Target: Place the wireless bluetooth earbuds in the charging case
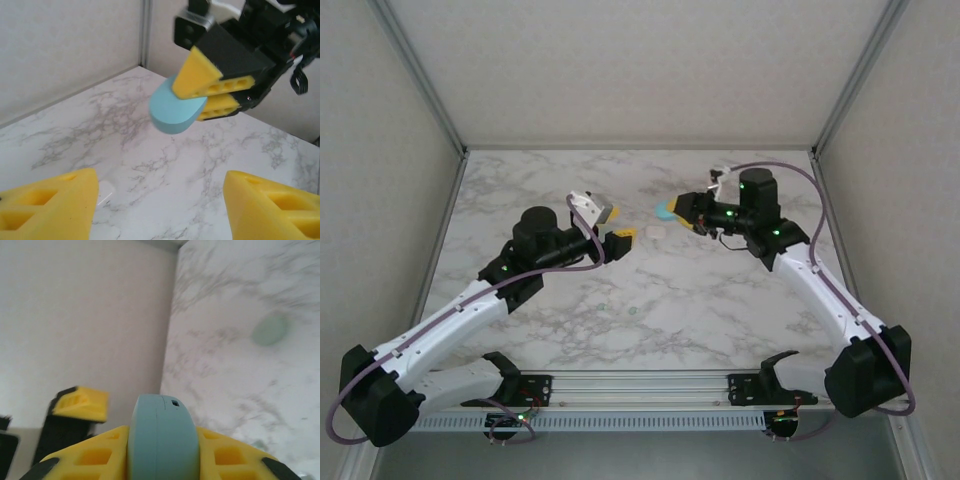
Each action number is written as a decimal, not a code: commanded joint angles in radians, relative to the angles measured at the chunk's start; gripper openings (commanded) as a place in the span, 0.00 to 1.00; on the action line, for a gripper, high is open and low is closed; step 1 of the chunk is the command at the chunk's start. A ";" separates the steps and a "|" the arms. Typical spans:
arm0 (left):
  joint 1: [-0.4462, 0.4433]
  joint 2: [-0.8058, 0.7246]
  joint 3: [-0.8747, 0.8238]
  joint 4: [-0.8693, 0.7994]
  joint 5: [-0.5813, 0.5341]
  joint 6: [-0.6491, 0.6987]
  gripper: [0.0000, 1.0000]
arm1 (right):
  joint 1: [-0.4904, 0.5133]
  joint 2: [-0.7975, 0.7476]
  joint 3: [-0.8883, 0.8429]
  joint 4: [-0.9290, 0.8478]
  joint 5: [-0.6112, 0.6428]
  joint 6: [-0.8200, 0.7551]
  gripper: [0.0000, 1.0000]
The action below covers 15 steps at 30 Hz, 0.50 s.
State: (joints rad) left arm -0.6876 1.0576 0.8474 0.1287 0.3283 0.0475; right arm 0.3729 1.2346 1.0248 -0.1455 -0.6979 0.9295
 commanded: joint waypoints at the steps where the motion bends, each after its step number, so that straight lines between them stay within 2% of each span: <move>1: -0.001 -0.032 0.006 -0.008 -0.092 -0.038 0.67 | -0.059 -0.012 -0.067 -0.020 0.090 -0.034 0.13; 6: 0.002 -0.067 0.003 -0.038 -0.238 -0.101 0.73 | -0.101 0.048 -0.149 -0.023 0.121 -0.097 0.14; 9: 0.006 -0.084 -0.001 -0.055 -0.313 -0.146 0.84 | -0.103 0.113 -0.169 -0.017 0.127 -0.120 0.14; 12: 0.012 -0.091 0.006 -0.090 -0.330 -0.164 0.86 | -0.103 0.184 -0.193 0.018 0.125 -0.129 0.14; 15: 0.018 -0.098 0.010 -0.113 -0.353 -0.188 0.96 | -0.101 0.257 -0.202 0.068 0.091 -0.130 0.15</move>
State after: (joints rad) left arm -0.6811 0.9783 0.8474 0.0582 0.0391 -0.0921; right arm 0.2729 1.4387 0.8391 -0.1432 -0.5900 0.8318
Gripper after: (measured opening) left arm 0.941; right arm 0.296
